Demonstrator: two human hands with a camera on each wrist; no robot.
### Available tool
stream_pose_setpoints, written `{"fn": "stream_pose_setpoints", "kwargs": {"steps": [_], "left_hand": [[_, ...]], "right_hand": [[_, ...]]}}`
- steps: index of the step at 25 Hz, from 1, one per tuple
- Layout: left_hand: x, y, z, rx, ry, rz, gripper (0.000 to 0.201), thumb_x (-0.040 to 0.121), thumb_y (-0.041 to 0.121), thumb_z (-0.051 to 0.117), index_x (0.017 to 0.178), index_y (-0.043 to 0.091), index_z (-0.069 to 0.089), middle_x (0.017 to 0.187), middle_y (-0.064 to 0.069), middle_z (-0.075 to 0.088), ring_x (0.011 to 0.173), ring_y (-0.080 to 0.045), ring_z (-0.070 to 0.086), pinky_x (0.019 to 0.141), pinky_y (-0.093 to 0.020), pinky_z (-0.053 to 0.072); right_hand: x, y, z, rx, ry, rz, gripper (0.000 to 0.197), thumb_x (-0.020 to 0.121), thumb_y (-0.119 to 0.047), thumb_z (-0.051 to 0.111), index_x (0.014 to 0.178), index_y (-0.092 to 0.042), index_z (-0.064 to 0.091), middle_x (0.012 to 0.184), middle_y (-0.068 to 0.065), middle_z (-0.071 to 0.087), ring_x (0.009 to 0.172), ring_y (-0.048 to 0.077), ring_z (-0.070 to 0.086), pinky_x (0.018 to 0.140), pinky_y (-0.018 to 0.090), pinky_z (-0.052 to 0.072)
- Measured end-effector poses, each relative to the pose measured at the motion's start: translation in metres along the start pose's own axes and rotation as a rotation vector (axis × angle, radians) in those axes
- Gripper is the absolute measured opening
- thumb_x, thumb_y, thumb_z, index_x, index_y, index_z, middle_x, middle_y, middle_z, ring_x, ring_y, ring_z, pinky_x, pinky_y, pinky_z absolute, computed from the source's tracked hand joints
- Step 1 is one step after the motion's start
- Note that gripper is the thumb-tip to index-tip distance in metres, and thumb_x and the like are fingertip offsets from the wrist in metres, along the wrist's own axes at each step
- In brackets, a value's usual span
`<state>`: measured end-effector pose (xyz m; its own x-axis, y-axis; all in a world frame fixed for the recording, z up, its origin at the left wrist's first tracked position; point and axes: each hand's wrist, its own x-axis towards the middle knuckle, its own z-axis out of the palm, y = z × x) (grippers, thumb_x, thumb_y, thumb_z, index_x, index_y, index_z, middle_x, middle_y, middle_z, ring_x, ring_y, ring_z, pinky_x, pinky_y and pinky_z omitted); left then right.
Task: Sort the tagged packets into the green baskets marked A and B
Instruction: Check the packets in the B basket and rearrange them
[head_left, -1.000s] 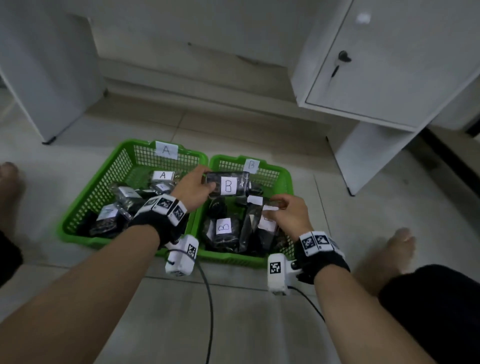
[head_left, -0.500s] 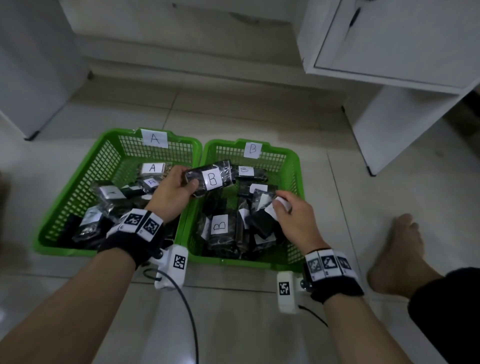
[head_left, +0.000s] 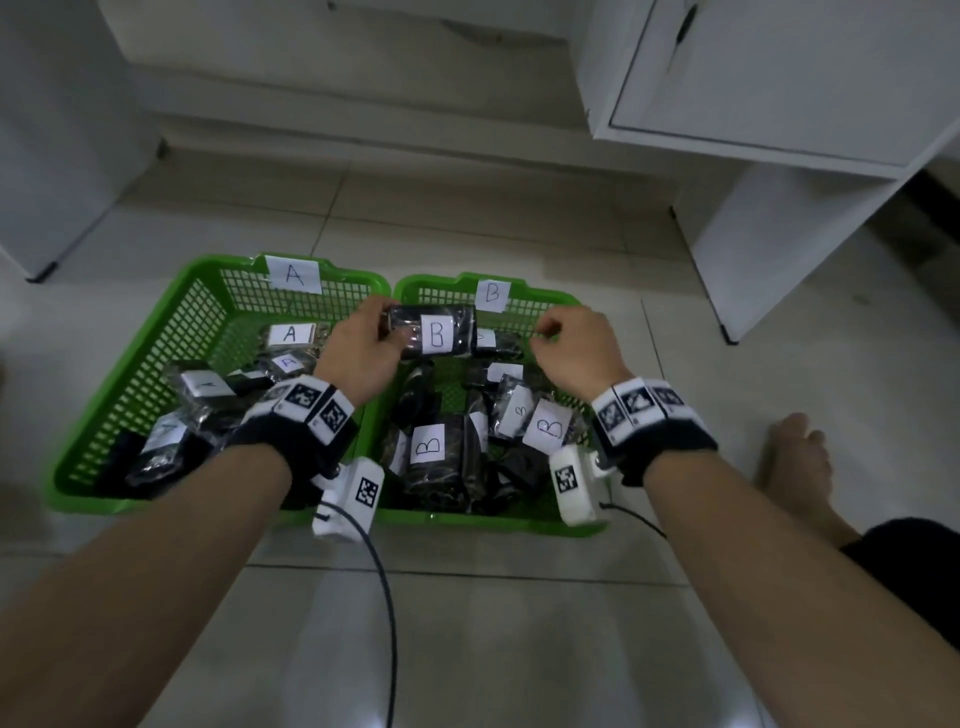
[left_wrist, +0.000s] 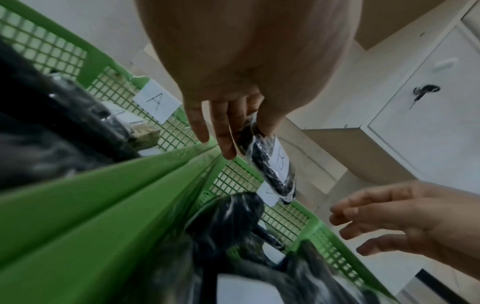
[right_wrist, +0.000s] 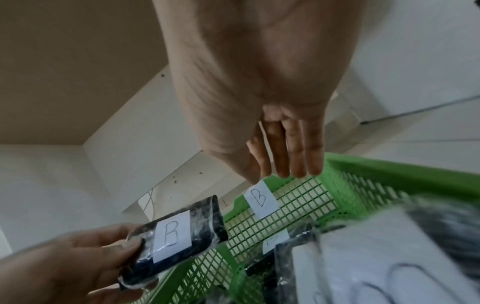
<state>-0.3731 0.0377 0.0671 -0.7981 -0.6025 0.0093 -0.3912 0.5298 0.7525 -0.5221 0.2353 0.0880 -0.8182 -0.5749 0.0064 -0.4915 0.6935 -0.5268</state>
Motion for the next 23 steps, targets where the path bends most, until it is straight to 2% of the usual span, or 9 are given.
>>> {"fn": "stream_pose_setpoints", "kwargs": {"steps": [1,3,6,10,13,15,18,21,23], "left_hand": [[0.010,0.005,-0.003,0.037,-0.007,0.033,0.031,0.100,0.019,0.054,0.130,0.013,0.049,0.104,-0.007,0.066,0.076,-0.019,0.061,0.060,-0.025,0.045],[0.032,0.009,-0.008,0.077,-0.038,0.086,0.034,0.100,0.016,0.053,0.133,0.019,0.046,0.094,-0.011,0.069,0.061,-0.016,0.057,0.051,-0.023,0.041],[0.058,0.002,-0.003,0.109,-0.094,0.095,0.033,0.099,0.017,0.053,0.131,0.026,0.049,0.096,-0.011,0.069,0.063,-0.017,0.058,0.055,-0.025,0.044],[0.067,-0.016,0.008,0.053,-0.087,0.041,0.028,0.099,0.025,0.055,0.126,0.032,0.057,0.107,-0.007,0.071,0.083,-0.023,0.069,0.063,-0.026,0.048],[0.064,-0.019,0.007,0.033,-0.072,0.028,0.029,0.100,0.027,0.055,0.129,0.033,0.055,0.098,-0.003,0.071,0.080,-0.024,0.069,0.058,-0.024,0.045],[0.060,-0.018,0.007,0.047,-0.059,0.055,0.031,0.100,0.029,0.055,0.130,0.033,0.054,0.095,0.000,0.069,0.077,-0.020,0.067,0.058,-0.022,0.042],[0.058,-0.021,0.007,0.011,-0.068,0.050,0.031,0.099,0.031,0.055,0.131,0.033,0.053,0.097,-0.001,0.070,0.086,-0.018,0.066,0.069,-0.026,0.044],[0.057,-0.024,0.004,-0.020,-0.073,0.035,0.031,0.099,0.030,0.056,0.129,0.036,0.051,0.097,-0.001,0.072,0.084,-0.018,0.068,0.068,-0.027,0.045],[0.057,-0.024,0.003,-0.005,-0.078,0.034,0.031,0.099,0.029,0.055,0.130,0.035,0.051,0.095,0.000,0.072,0.081,-0.018,0.068,0.063,-0.024,0.043]], "right_hand": [[0.013,-0.004,0.003,0.004,-0.073,0.011,0.015,0.094,-0.012,0.066,0.107,-0.011,0.072,0.111,0.002,0.069,0.097,0.016,0.064,0.077,0.013,0.046],[0.036,-0.006,0.016,-0.050,-0.204,0.046,0.019,0.093,-0.012,0.067,0.112,-0.010,0.071,0.116,0.006,0.069,0.103,0.022,0.066,0.085,0.027,0.054],[0.066,0.004,0.036,-0.078,-0.336,0.141,0.025,0.092,-0.014,0.068,0.116,-0.006,0.069,0.118,0.011,0.068,0.104,0.027,0.065,0.089,0.036,0.055],[0.087,0.022,0.062,0.124,-0.319,0.303,0.031,0.090,-0.028,0.073,0.111,-0.007,0.064,0.111,0.009,0.064,0.092,0.022,0.057,0.077,0.030,0.047],[0.091,0.022,0.076,0.381,-0.225,0.435,0.041,0.085,-0.028,0.079,0.109,0.002,0.065,0.105,0.011,0.070,0.091,0.025,0.067,0.082,0.036,0.058],[0.092,0.016,0.079,0.421,-0.233,0.425,0.041,0.084,-0.026,0.080,0.110,0.004,0.069,0.111,0.016,0.072,0.094,0.027,0.069,0.084,0.036,0.059],[0.086,-0.001,0.079,0.273,-0.304,0.351,0.037,0.088,-0.024,0.076,0.117,-0.003,0.067,0.118,0.011,0.069,0.101,0.025,0.066,0.088,0.034,0.054],[0.081,-0.006,0.083,0.153,-0.365,0.302,0.057,0.087,-0.025,0.077,0.136,-0.009,0.052,0.133,0.010,0.059,0.117,0.028,0.061,0.093,0.036,0.050],[0.078,-0.005,0.083,0.075,-0.427,0.273,0.048,0.085,-0.027,0.079,0.123,-0.004,0.061,0.120,0.014,0.067,0.106,0.028,0.067,0.088,0.038,0.055]]}}
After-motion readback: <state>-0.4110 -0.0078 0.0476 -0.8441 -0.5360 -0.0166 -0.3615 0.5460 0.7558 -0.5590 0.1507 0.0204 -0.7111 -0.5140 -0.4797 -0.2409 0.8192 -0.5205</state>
